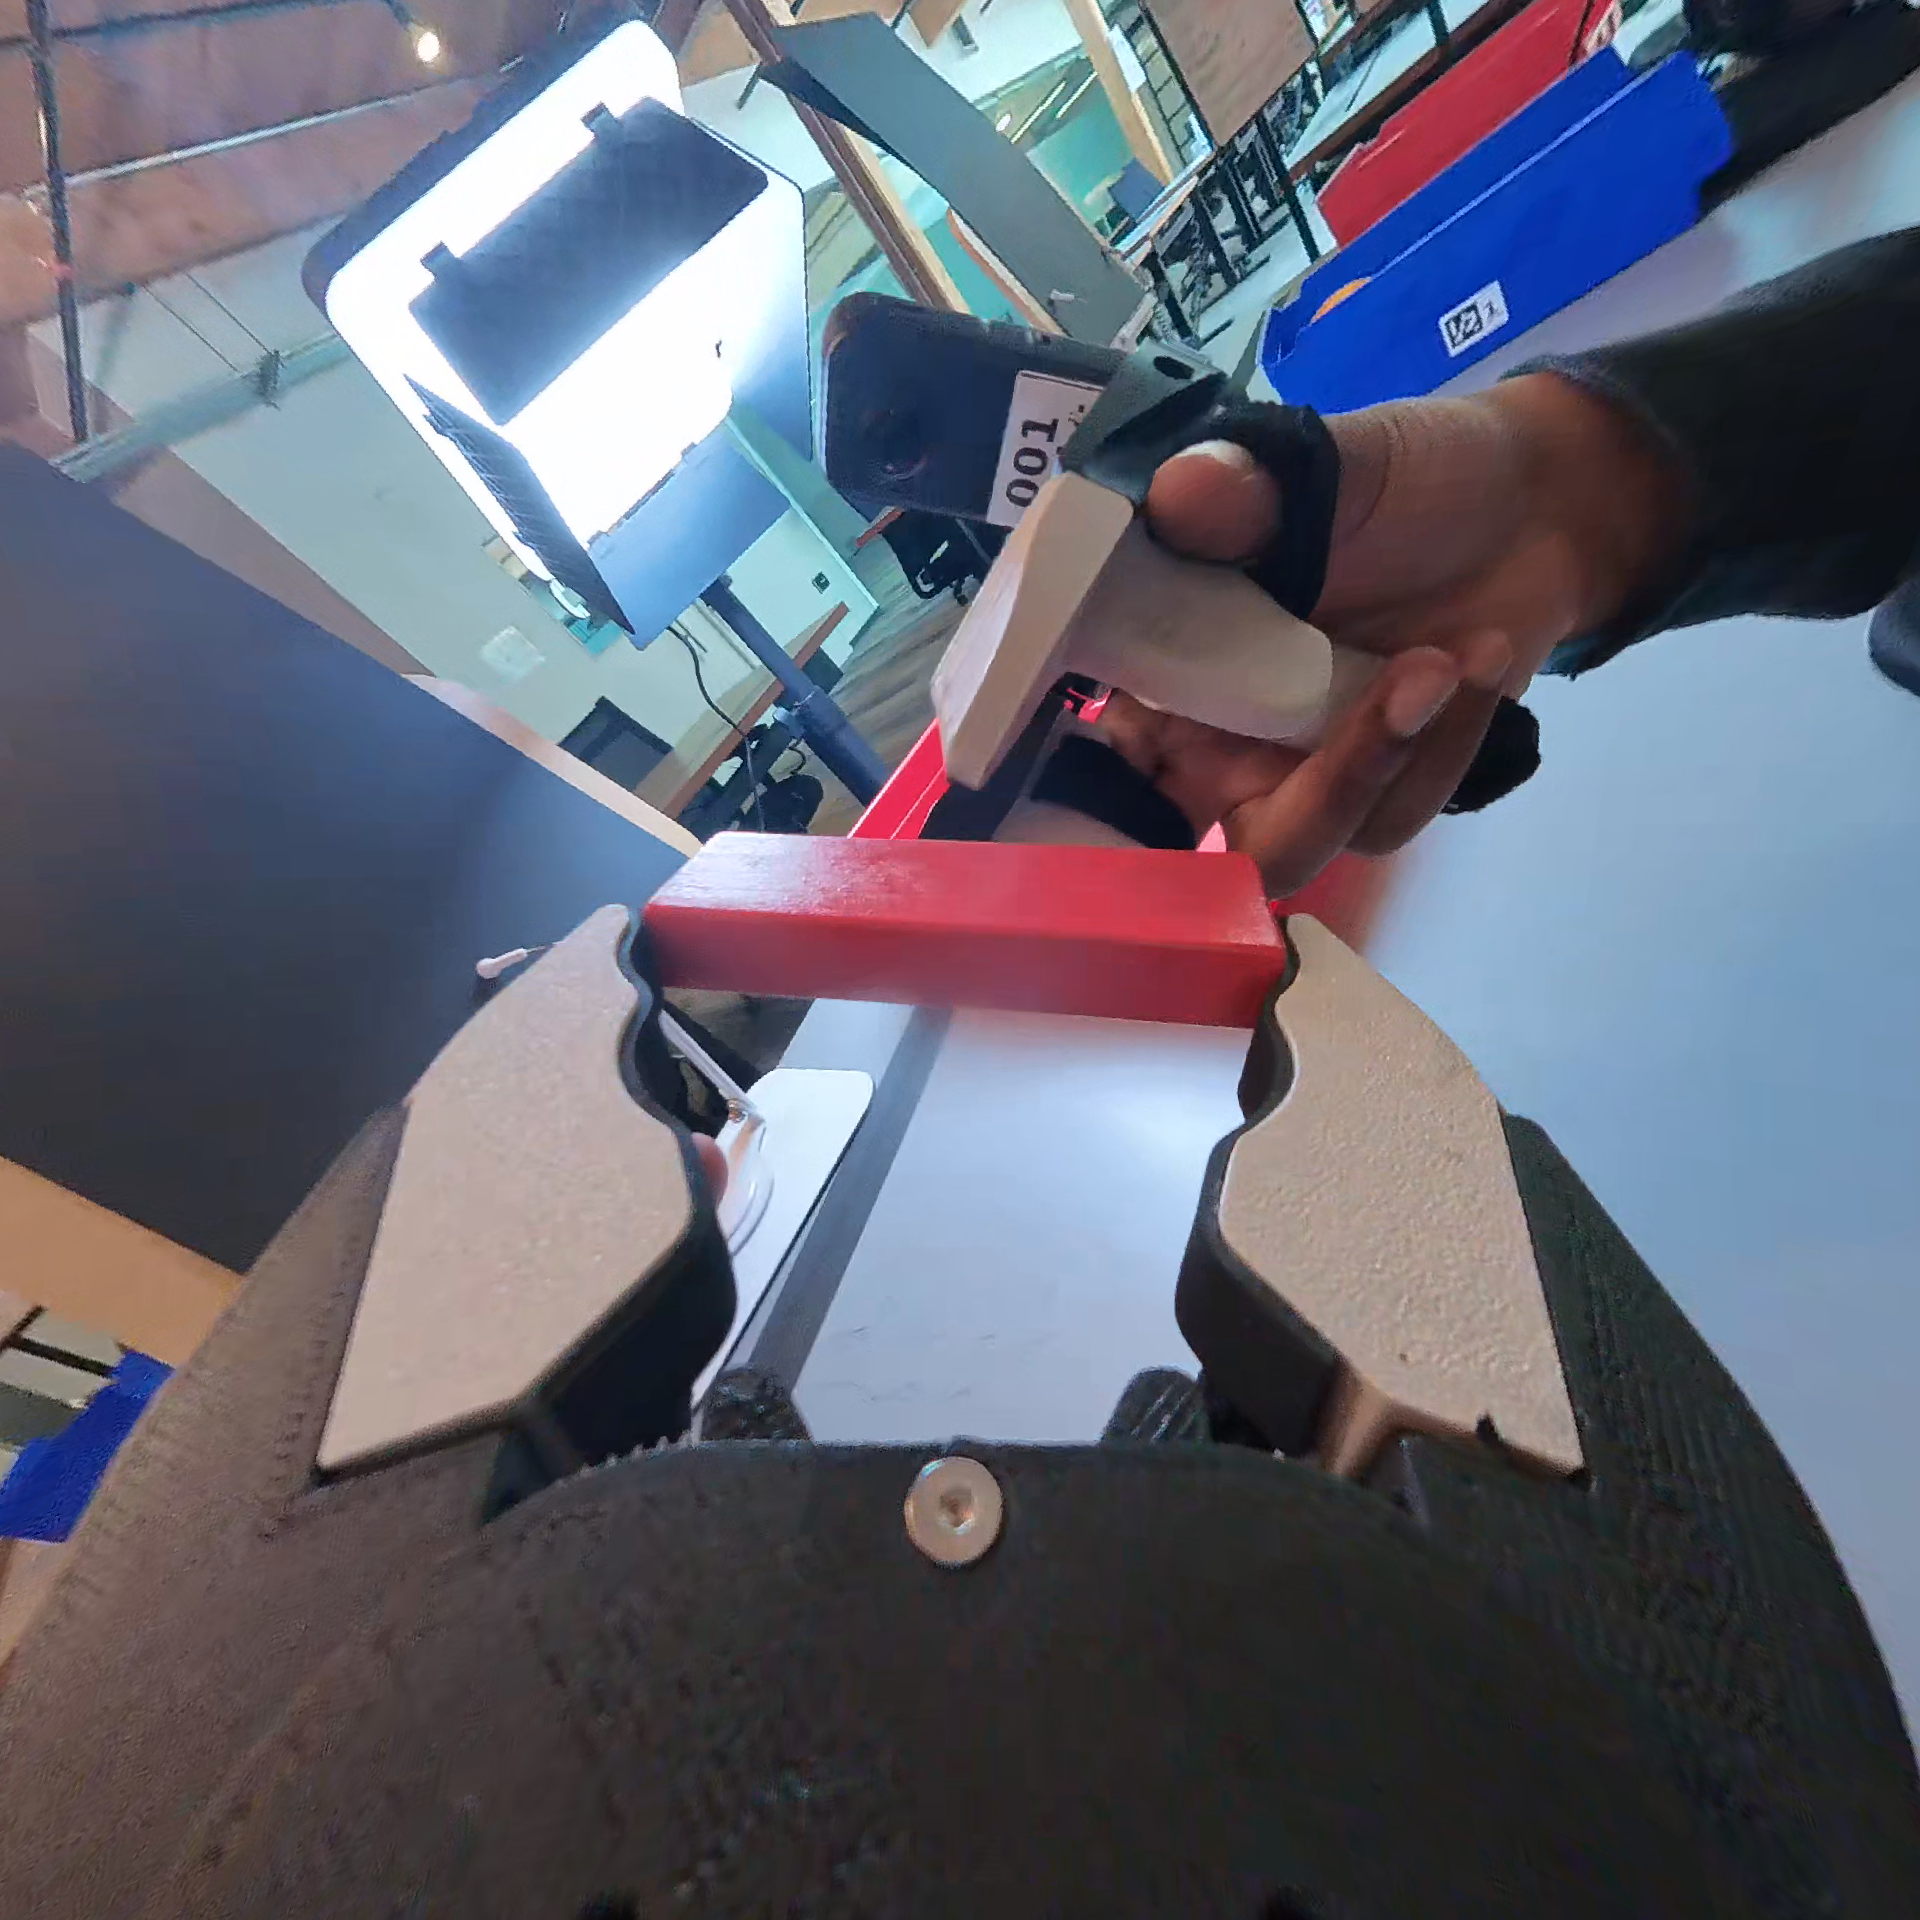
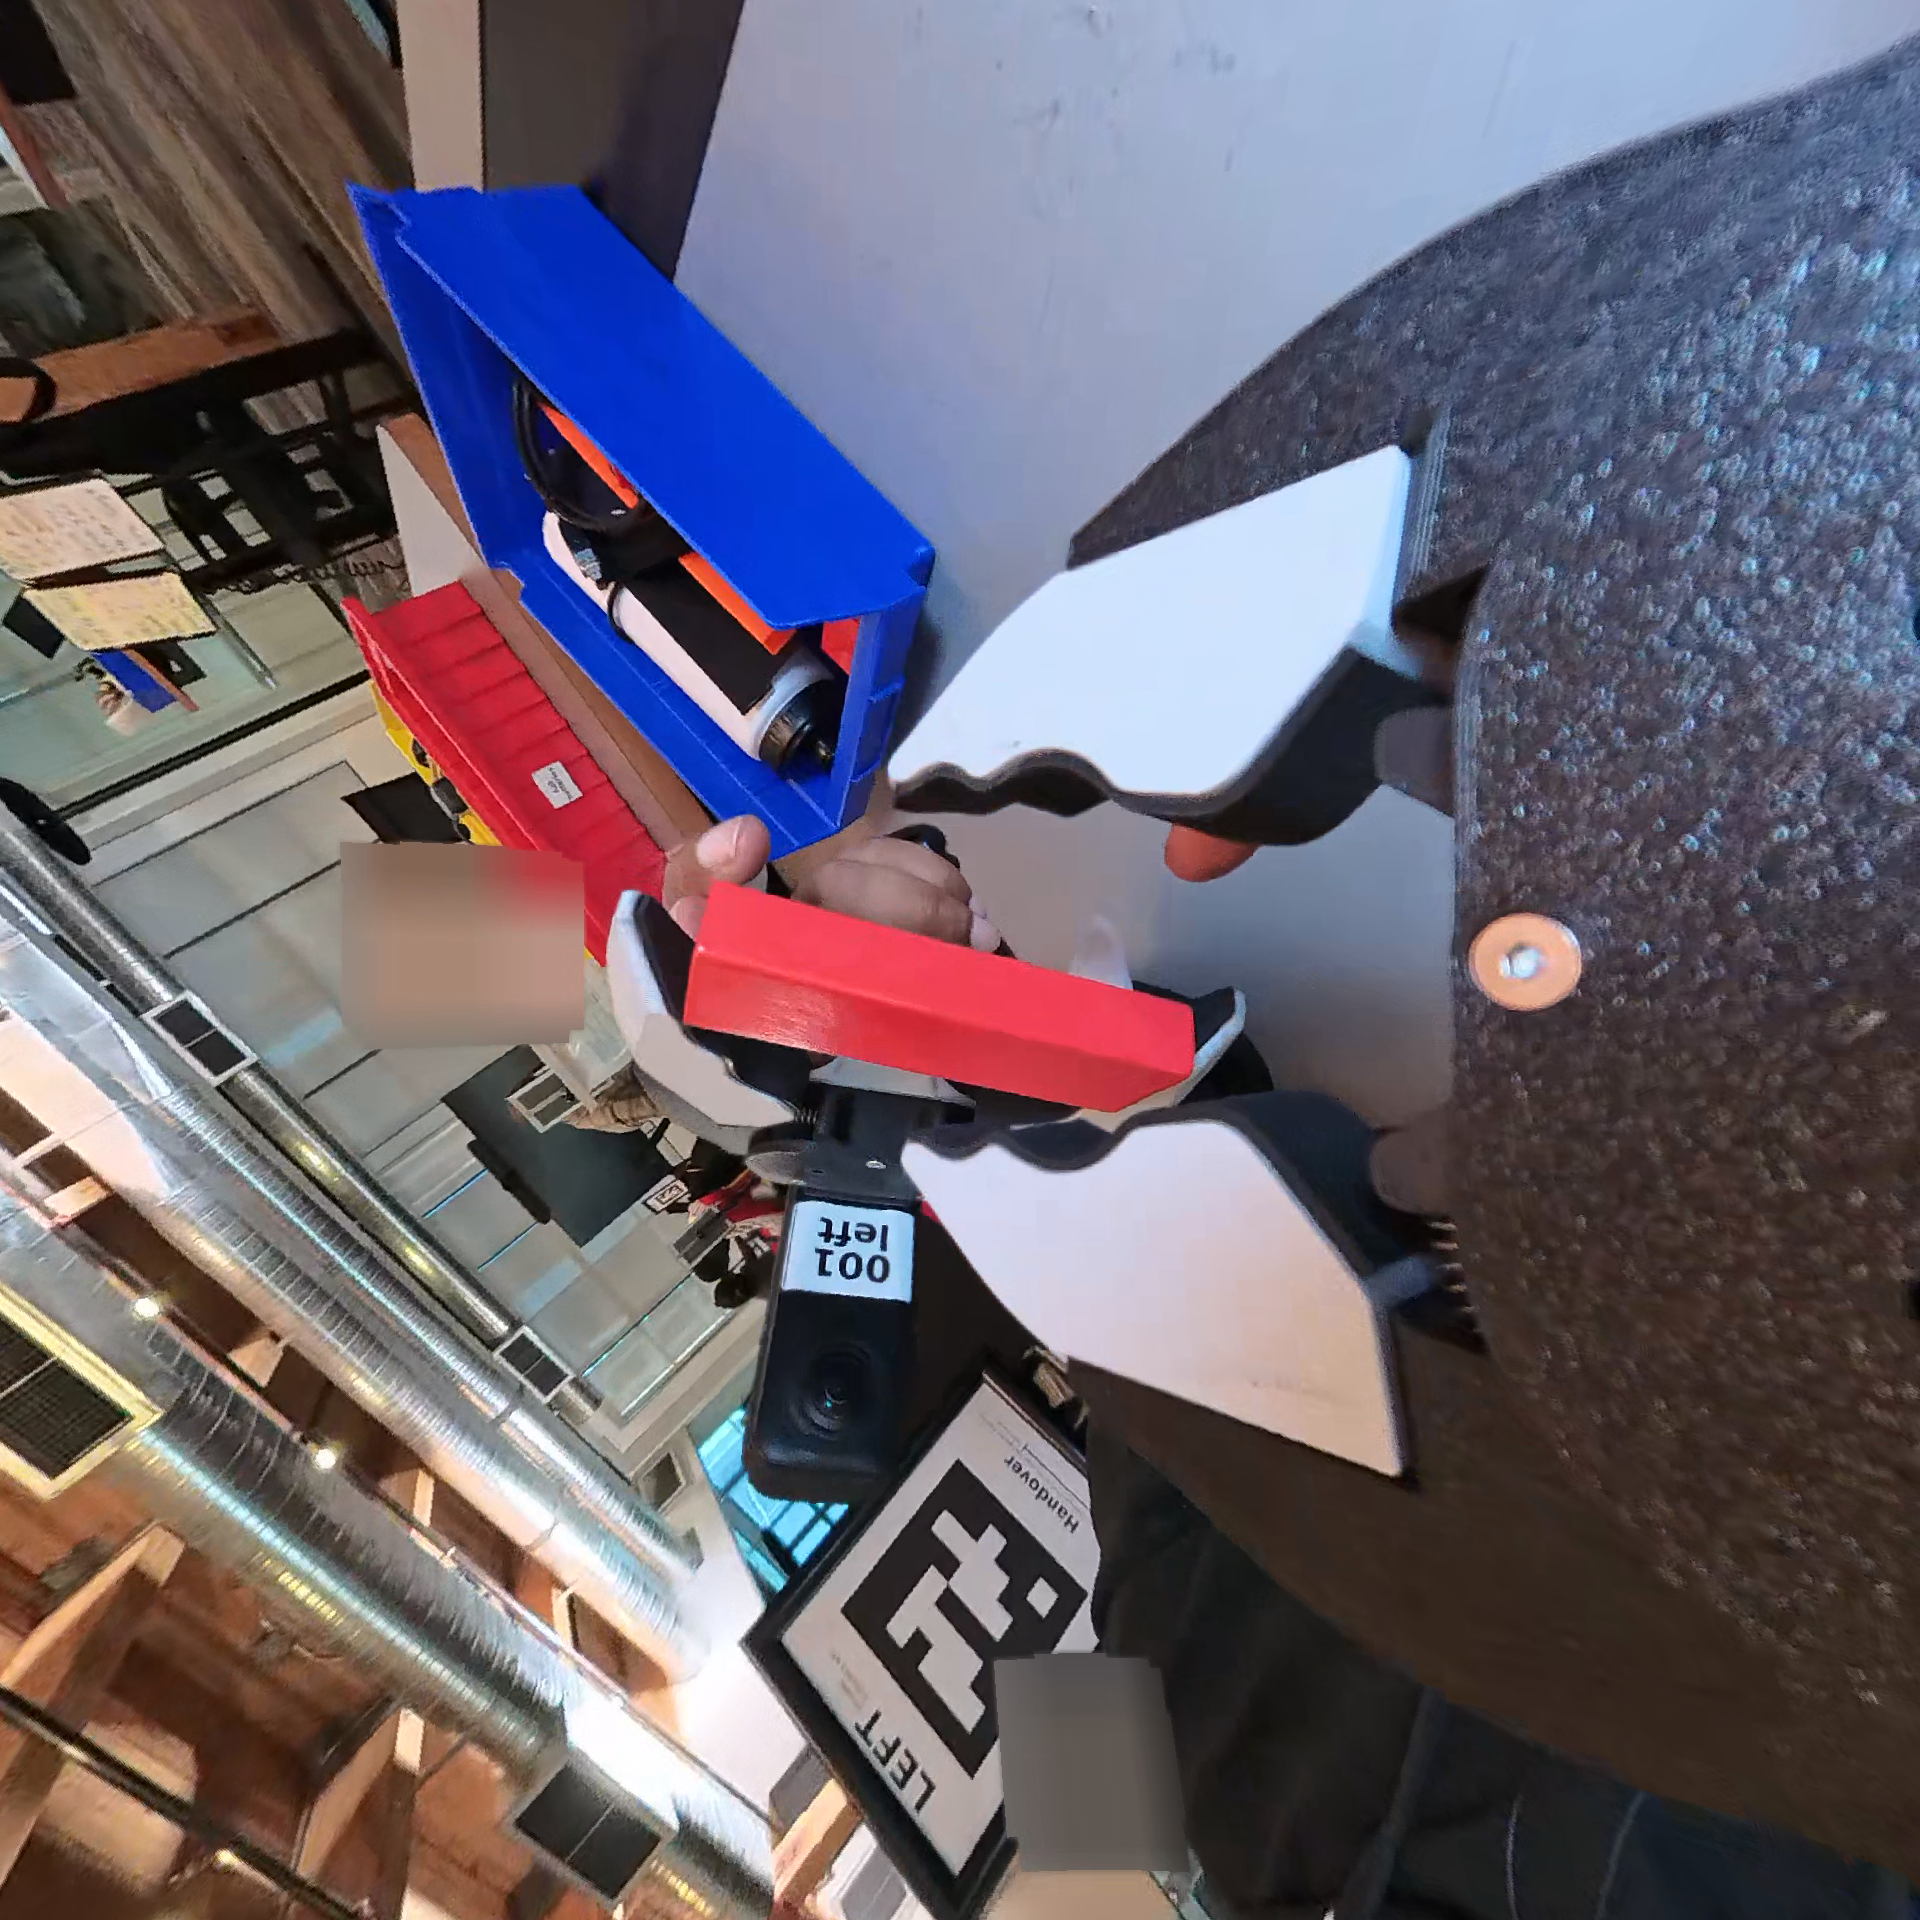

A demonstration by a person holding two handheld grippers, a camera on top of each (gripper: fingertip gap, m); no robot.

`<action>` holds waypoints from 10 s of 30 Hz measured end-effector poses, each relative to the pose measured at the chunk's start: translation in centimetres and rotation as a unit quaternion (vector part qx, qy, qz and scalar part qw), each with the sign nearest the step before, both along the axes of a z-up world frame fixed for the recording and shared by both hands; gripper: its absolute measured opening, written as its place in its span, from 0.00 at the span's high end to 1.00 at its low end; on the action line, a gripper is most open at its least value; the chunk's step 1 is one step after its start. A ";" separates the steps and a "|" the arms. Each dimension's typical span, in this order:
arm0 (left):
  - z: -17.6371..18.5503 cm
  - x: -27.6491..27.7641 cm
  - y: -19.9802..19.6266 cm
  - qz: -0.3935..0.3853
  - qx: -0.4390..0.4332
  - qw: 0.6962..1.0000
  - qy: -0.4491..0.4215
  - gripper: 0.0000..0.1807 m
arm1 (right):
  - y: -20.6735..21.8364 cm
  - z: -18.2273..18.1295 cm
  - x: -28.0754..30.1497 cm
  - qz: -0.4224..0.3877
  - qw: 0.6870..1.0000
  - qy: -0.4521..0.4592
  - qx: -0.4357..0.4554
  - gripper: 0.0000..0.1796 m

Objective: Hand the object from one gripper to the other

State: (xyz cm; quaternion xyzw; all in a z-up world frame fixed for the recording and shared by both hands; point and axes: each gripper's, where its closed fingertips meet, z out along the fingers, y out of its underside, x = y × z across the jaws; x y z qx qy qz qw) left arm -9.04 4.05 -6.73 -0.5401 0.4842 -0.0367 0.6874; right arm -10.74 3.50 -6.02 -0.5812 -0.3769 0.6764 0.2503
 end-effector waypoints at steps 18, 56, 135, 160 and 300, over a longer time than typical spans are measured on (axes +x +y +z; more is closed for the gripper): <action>0.7 -0.6 -0.8 -0.103 -0.192 0.964 -0.153 0.47 | 0.6 0.7 1.7 -0.043 0.970 0.015 0.239 0.91; 1.5 0.7 -4.6 -0.264 -0.324 0.885 -0.204 0.37 | -3.7 1.3 1.0 -0.127 0.663 -0.029 0.737 0.90; -12.5 -7.6 -8.4 0.070 -0.308 0.939 -0.136 0.75 | -2.3 -16.3 16.4 0.021 0.817 -0.387 0.427 0.82; -17.1 -3.8 0.7 0.097 -0.145 0.968 0.182 0.80 | 0.3 -15.0 0.3 -0.101 0.856 -0.188 0.470 0.82; -7.8 2.8 -8.2 -0.311 -0.421 0.819 -0.235 0.80 | -5.9 -6.6 2.7 0.036 0.983 0.079 0.162 0.73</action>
